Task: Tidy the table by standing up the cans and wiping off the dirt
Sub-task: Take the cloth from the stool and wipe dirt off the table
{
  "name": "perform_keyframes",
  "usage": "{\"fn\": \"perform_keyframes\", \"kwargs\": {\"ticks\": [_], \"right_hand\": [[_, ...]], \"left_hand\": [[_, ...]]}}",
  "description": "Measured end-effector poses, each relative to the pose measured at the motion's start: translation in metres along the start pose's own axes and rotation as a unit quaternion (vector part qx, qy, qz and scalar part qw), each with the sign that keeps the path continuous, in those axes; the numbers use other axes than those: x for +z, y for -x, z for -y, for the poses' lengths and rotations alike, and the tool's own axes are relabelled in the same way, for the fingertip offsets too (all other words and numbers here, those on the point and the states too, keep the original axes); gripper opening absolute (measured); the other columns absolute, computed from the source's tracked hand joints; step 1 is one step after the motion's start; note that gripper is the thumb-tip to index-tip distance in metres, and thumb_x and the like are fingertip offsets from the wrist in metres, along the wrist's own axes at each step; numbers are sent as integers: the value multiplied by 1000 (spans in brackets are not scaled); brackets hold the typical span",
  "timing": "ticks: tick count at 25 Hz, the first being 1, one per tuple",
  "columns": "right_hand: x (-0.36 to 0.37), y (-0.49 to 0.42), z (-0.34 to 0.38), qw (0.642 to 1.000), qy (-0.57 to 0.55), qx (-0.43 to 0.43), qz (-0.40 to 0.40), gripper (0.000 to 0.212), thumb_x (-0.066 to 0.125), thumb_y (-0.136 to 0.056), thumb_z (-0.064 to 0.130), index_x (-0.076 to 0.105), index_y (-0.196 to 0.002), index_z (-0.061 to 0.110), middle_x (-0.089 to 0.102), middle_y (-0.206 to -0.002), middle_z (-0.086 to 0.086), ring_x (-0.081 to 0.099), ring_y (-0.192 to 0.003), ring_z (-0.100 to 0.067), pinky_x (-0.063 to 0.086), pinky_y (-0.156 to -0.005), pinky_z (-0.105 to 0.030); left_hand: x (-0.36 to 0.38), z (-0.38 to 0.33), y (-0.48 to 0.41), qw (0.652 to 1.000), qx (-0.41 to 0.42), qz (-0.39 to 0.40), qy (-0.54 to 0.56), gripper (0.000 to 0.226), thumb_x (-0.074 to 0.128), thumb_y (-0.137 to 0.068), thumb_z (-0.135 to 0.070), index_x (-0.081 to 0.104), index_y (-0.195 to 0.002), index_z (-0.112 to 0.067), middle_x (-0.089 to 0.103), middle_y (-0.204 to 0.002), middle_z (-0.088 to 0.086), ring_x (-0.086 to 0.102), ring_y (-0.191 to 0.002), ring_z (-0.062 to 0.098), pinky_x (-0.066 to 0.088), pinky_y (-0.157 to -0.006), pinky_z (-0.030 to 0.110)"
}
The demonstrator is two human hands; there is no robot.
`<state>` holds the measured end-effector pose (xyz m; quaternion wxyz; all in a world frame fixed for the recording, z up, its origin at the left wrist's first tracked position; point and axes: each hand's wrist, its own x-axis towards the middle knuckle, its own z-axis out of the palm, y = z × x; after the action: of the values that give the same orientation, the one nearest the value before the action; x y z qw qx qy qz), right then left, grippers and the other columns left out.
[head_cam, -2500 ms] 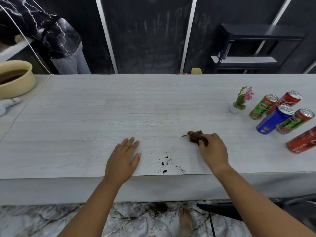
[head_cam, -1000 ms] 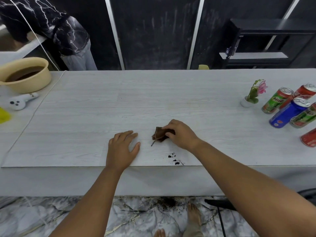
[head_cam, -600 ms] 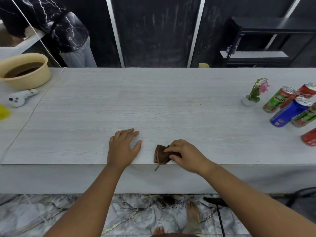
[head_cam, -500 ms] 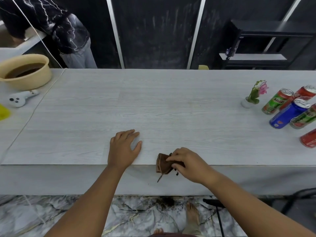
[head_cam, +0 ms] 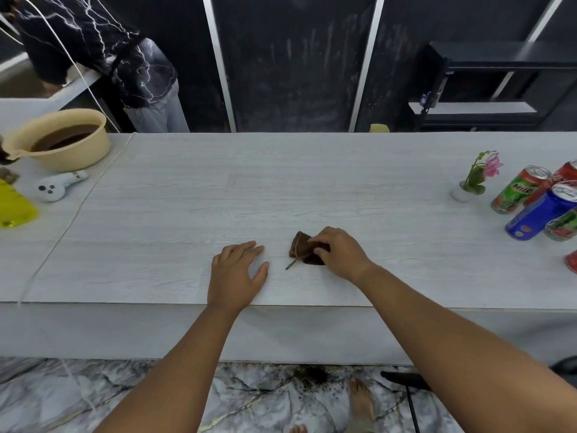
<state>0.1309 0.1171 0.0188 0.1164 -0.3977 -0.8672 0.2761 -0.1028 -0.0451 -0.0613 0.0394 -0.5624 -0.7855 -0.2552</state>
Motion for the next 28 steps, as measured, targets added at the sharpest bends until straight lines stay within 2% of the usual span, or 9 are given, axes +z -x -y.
{"fn": "perform_keyframes", "kwargs": {"ticks": [5, 9, 12, 14, 16, 18, 20, 24, 28], "right_hand": [[19, 58, -7, 998, 19, -63, -11, 32, 72, -99, 10, 78, -130, 15, 73, -118, -3, 62, -112, -24, 44, -95, -25], [22, 104, -8, 997, 6, -72, 25, 31, 71, -102, 14, 76, -132, 21, 71, -118, 4, 59, -110, -14, 41, -94, -18], [4, 98, -4, 992, -90, -44, 81, 28, 72, -101, 16, 79, -125, 28, 69, -113, 15, 62, -106, 1, 45, -93, -13], [-8, 69, 1, 991, -125, -35, 29, 27, 74, -99, 13, 80, -120, 29, 69, -109, 17, 64, -105, 2, 44, -92, -9], [-12, 35, 6, 994, -103, -28, -15, 27, 73, -99, 12, 80, -123, 24, 69, -109, 12, 64, -105, -4, 47, -95, -16], [-4, 17, 9, 999, -47, -16, -5, 29, 71, -101, 12, 78, -129, 18, 70, -115, 2, 63, -112, -17, 50, -101, -30], [10, 28, 8, 1000, 1, -30, 2, 33, 71, -101, 11, 76, -133, 14, 71, -121, -6, 61, -116, -26, 48, -104, -36], [27, 96, 1, 993, 24, -117, -18, 33, 74, -98, 10, 77, -130, 14, 74, -117, -4, 63, -107, -24, 52, -94, -33], [16, 132, -8, 997, -60, -50, 20, 29, 73, -101, 13, 78, -128, 22, 71, -115, 7, 62, -109, -9, 50, -96, -24]], "left_hand": [[3, 3, -1, 1000, 2, 5, -5, 49, 57, -100, -59, 71, -140, -35, 64, -149, -13, 53, -138, 16, 43, -111, 43], [4, 3, 0, 1000, 3, 2, 0, 47, 59, -100, -59, 72, -139, -35, 64, -149, -13, 53, -138, 16, 42, -112, 42], [2, 2, 0, 1000, 0, 4, -4, 47, 60, -100, -57, 72, -139, -34, 64, -149, -13, 53, -139, 16, 43, -112, 44], [1, 1, -1, 1000, -2, 8, -4, 47, 60, -100, -58, 72, -139, -35, 64, -149, -13, 53, -139, 16, 43, -112, 44], [0, 1, -1, 1000, -3, 10, -5, 47, 60, -100, -58, 72, -139, -35, 64, -149, -13, 53, -139, 16, 43, -112, 43], [-1, 0, -1, 1000, -4, 11, -6, 47, 60, -100, -58, 72, -139, -35, 65, -149, -13, 53, -139, 16, 42, -111, 43], [-1, 1, -1, 1000, -1, 10, -6, 47, 60, -100, -58, 72, -139, -35, 65, -149, -13, 53, -138, 16, 43, -111, 43], [1, 4, -2, 1000, 5, 2, -3, 47, 59, -100, -59, 72, -138, -35, 65, -148, -12, 54, -137, 17, 43, -110, 44], [1, 3, -1, 1000, 5, 2, 3, 47, 58, -99, -59, 73, -137, -34, 66, -147, -11, 54, -136, 18, 43, -109, 44]]}}
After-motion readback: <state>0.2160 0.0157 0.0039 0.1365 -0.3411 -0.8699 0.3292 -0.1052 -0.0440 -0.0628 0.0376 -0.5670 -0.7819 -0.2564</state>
